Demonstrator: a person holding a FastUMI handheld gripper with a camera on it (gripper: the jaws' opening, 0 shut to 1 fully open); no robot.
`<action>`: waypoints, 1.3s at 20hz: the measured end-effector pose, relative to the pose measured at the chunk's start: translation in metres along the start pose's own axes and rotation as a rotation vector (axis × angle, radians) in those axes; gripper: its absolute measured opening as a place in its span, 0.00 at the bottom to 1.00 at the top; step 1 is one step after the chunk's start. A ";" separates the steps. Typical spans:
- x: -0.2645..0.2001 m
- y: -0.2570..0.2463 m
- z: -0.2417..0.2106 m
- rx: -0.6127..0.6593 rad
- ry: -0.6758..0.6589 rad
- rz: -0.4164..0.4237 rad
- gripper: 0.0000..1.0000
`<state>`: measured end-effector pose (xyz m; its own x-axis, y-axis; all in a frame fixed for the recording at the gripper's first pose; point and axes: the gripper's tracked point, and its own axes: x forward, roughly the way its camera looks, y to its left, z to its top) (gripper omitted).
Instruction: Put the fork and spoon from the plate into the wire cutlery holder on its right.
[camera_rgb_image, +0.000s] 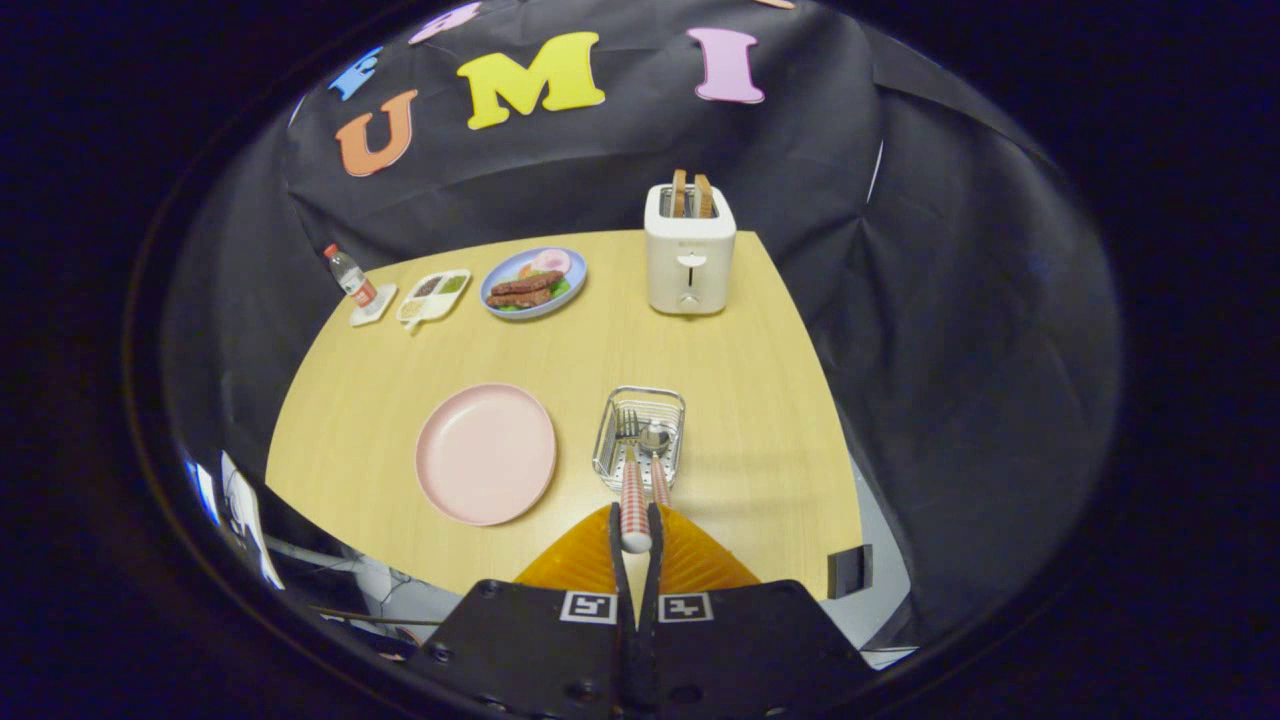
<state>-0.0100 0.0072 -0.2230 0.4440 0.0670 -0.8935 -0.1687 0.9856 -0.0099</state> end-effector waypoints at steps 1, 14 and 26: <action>0.005 0.000 0.002 -0.006 0.026 -0.003 0.01; 0.056 -0.003 0.011 0.000 0.194 -0.036 0.01; 0.062 0.007 0.009 0.031 0.172 -0.024 0.16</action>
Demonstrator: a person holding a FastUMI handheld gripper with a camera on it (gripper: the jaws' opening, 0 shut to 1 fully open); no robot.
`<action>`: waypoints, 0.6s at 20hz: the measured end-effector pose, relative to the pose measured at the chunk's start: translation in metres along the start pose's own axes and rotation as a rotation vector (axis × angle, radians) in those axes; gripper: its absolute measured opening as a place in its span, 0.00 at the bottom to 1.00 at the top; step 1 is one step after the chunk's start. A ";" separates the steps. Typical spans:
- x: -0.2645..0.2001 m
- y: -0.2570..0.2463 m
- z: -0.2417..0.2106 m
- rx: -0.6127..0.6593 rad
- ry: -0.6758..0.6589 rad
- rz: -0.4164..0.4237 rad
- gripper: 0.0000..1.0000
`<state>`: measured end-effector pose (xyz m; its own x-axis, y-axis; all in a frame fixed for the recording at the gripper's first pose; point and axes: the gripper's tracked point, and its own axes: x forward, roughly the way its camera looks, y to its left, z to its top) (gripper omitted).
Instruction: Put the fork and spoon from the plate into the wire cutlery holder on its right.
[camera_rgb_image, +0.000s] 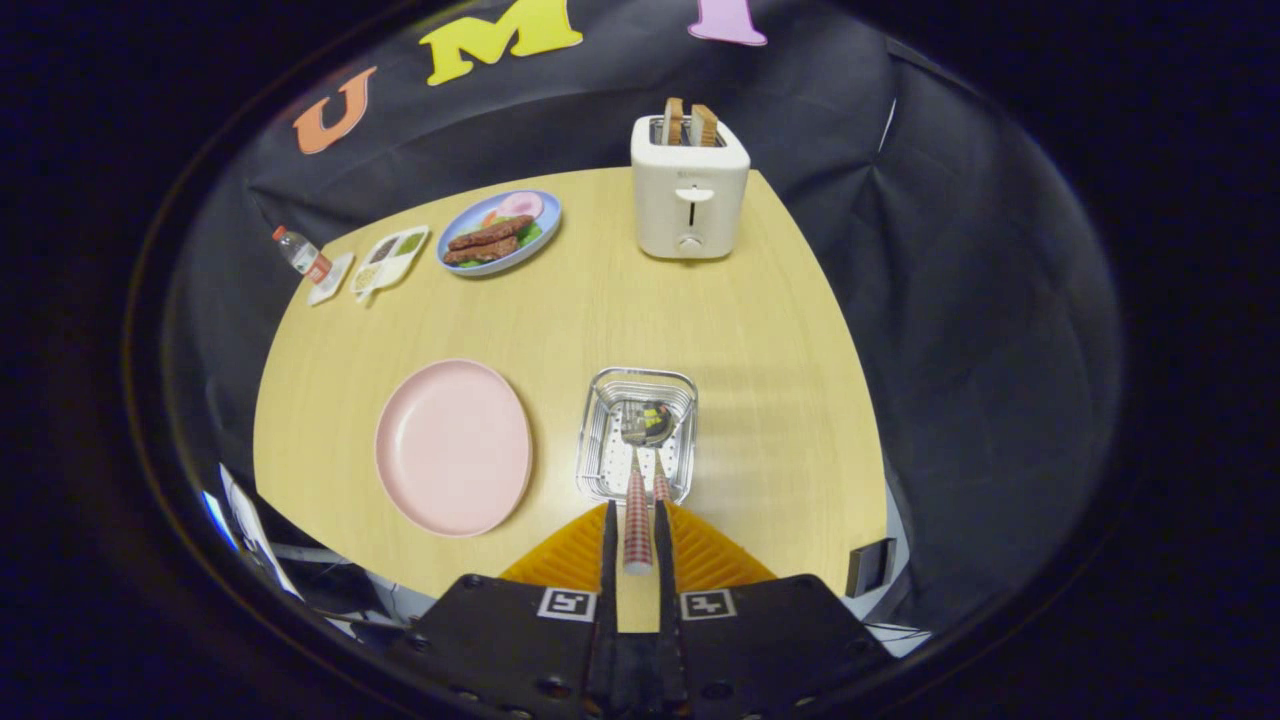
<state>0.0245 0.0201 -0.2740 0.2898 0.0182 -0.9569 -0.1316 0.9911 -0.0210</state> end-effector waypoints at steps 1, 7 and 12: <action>0.000 0.002 0.001 -0.005 -0.005 0.004 0.25; -0.020 0.008 0.006 0.003 -0.094 0.008 0.74; -0.075 0.000 0.039 0.040 -0.349 -0.011 0.94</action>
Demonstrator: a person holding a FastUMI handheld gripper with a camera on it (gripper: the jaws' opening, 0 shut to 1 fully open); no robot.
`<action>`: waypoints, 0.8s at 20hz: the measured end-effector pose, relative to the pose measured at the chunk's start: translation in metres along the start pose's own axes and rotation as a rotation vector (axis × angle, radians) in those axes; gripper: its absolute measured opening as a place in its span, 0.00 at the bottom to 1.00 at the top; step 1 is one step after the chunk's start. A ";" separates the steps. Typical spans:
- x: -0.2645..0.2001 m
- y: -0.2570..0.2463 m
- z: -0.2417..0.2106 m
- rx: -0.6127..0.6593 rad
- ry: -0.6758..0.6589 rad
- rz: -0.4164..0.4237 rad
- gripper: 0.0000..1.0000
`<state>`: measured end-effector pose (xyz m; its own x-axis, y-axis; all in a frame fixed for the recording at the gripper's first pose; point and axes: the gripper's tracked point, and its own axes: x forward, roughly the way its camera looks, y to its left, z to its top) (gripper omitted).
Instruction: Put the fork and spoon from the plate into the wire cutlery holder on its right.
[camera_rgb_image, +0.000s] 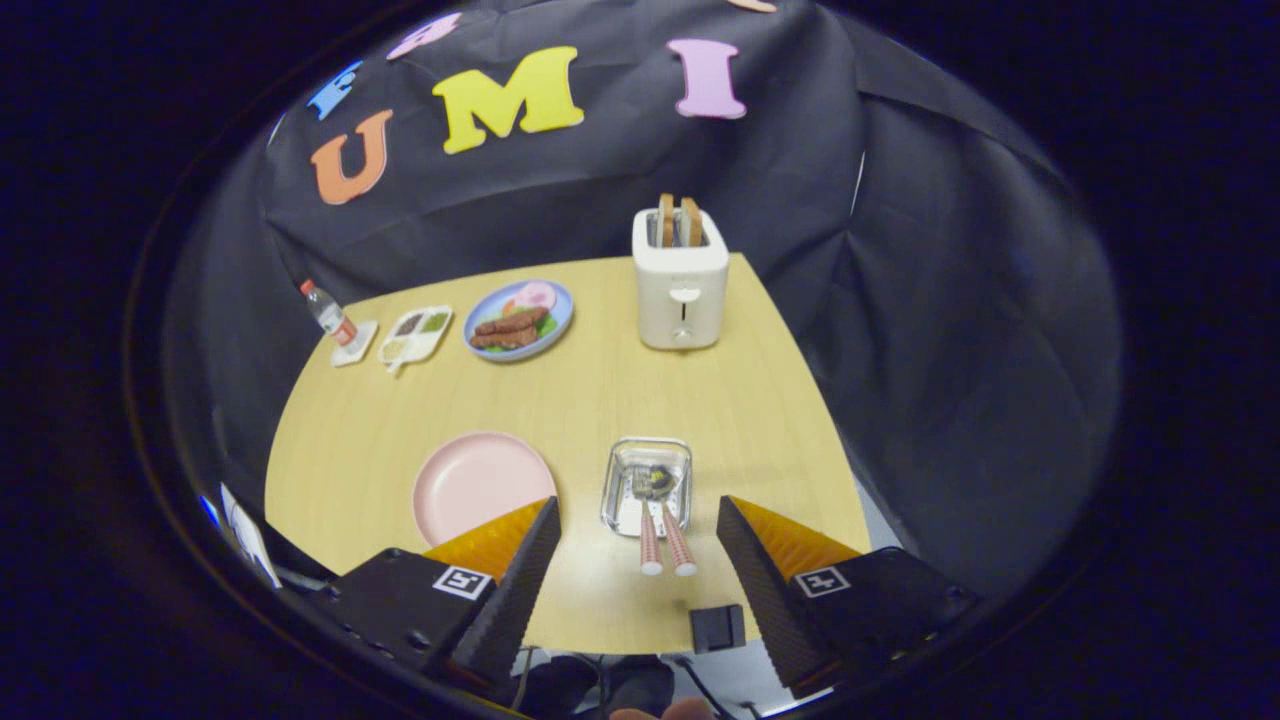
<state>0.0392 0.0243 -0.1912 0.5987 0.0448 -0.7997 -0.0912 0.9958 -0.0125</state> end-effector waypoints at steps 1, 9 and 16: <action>-0.012 -0.001 0.012 0.005 -0.056 -0.001 0.94; -0.134 0.024 0.108 -0.055 -0.624 0.012 0.94; -0.183 0.054 0.122 -0.079 -0.893 0.036 0.94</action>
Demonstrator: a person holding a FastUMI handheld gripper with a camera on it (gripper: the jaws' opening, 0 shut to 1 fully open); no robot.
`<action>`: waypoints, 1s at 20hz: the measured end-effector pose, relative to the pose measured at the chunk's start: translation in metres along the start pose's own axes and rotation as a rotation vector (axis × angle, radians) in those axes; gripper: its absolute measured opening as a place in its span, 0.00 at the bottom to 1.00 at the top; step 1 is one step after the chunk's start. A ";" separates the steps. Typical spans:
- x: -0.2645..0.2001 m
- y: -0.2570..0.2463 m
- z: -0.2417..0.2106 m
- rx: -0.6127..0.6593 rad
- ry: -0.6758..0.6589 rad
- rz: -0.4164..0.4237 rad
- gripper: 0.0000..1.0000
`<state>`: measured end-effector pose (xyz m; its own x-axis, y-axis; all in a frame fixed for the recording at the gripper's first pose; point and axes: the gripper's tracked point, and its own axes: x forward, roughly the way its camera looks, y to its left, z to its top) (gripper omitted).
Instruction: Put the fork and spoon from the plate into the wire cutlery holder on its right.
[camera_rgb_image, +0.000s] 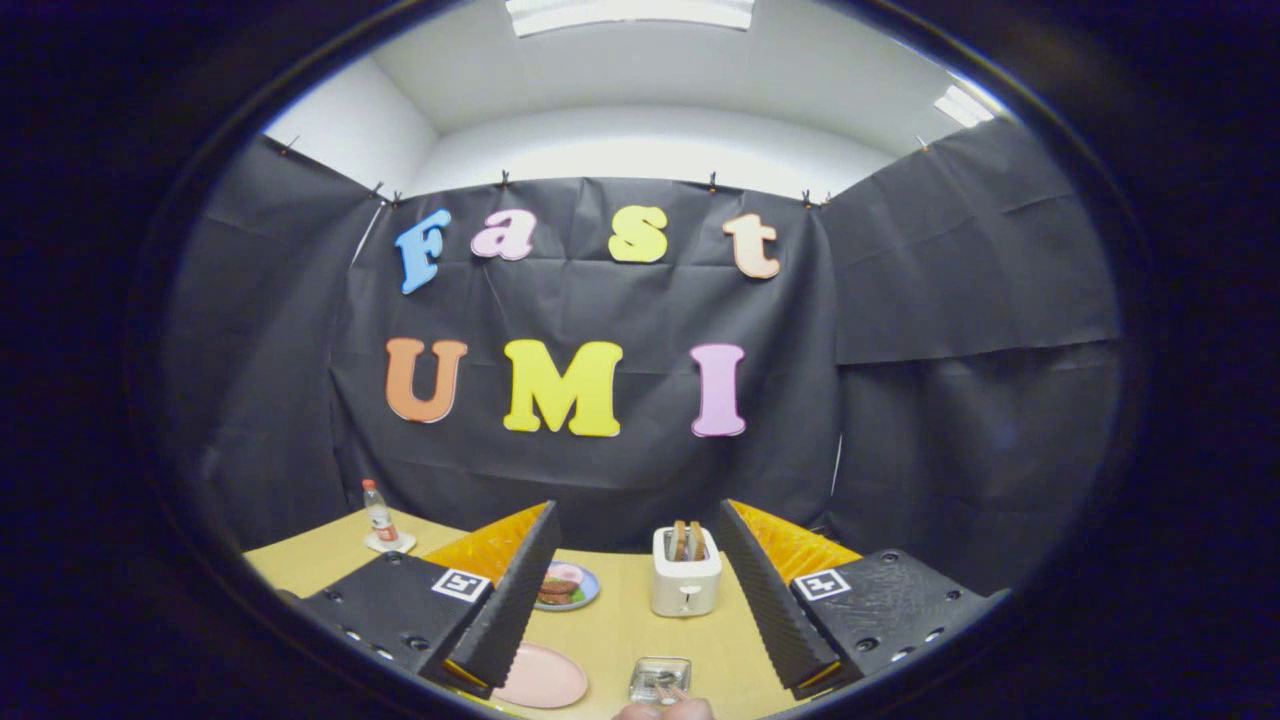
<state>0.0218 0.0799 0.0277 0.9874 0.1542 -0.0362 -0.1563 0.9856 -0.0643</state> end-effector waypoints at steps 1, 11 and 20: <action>-0.001 0.004 0.004 0.000 -0.012 0.001 0.95; 0.010 0.062 0.013 0.034 -0.015 0.092 0.95; 0.007 0.065 0.012 0.049 -0.007 0.100 0.94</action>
<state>0.0188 0.1460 0.0353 0.9671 0.2524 -0.0333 -0.2529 0.9674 -0.0118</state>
